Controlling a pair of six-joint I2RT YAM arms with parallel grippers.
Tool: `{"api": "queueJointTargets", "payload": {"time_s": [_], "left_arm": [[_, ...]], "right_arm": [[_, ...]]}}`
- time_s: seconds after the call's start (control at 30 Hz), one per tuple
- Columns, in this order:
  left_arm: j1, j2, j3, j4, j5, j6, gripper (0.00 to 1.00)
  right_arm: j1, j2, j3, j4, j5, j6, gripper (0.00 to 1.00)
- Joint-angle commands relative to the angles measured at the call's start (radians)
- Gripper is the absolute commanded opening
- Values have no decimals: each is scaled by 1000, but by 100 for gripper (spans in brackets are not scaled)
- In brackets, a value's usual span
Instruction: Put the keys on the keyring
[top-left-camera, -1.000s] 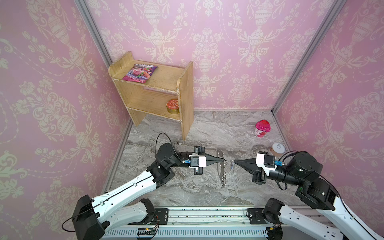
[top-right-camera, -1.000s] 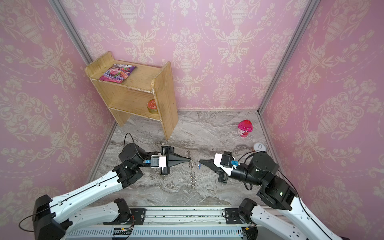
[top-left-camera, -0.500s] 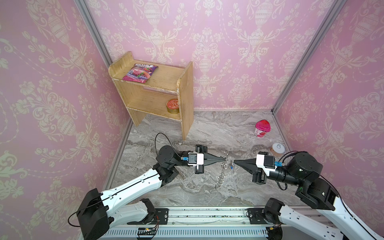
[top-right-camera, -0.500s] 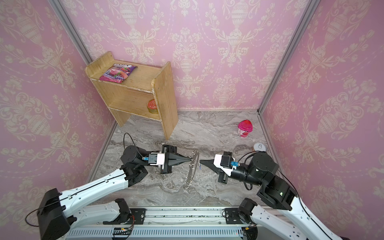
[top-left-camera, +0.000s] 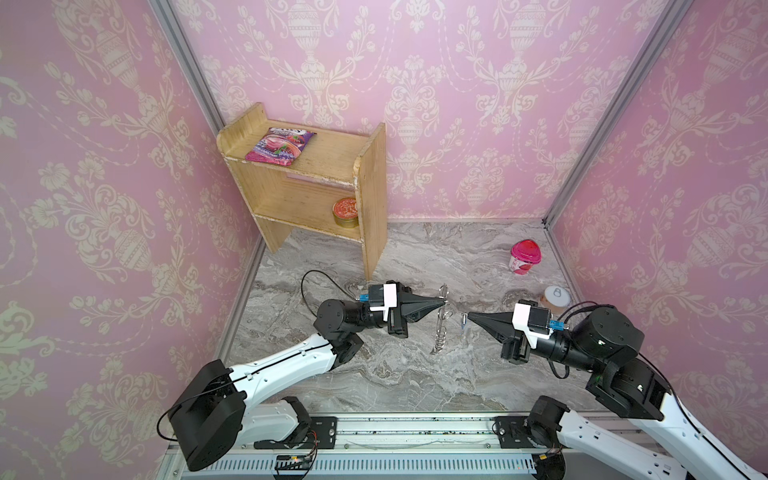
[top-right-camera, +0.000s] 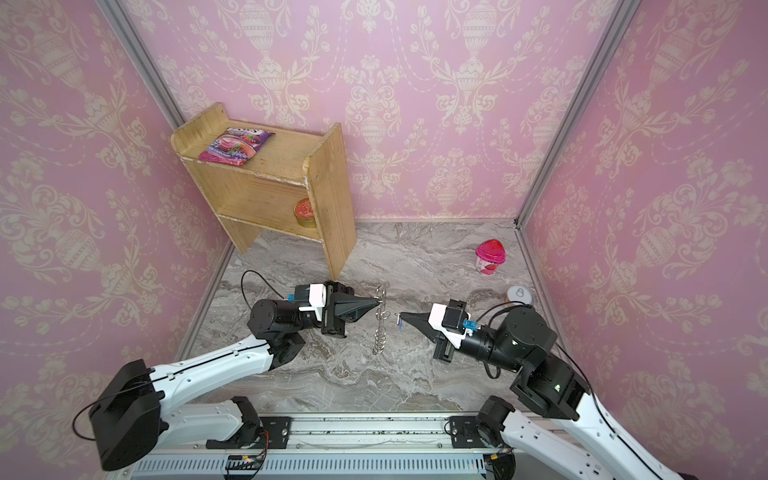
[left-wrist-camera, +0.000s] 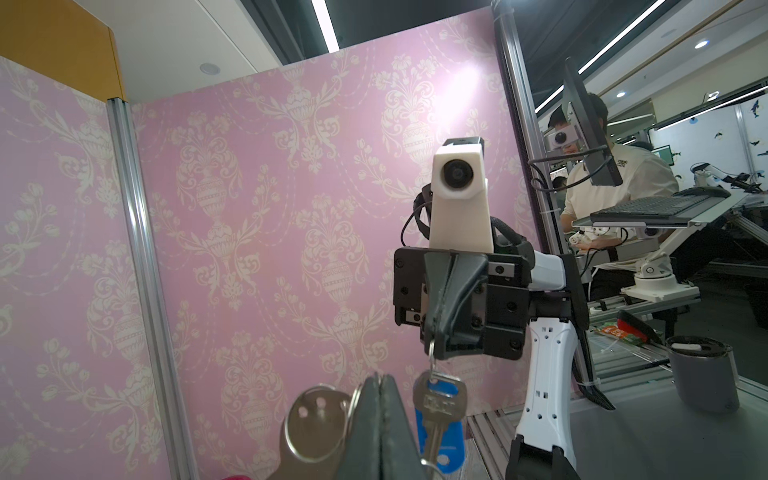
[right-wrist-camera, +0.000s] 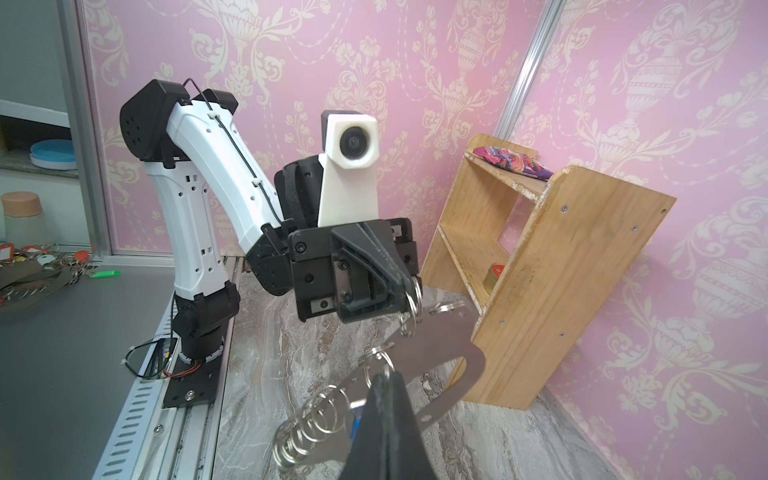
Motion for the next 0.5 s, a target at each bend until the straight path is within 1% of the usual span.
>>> {"api": "queueJointTargets", "payload": {"time_s": [0.0,0.23,0.47], "left_arm": [[12,-2,-19,105,-43,-72,0],[12,-11,-42,107,-90,-85,0],[12,-12,-46,107,-106,-88,0]], "right_arm": [[7,5,-27,99,31,40,0],[6,47,-39,192,12,59,0],[7,77,-35,199,11,60,0]]}}
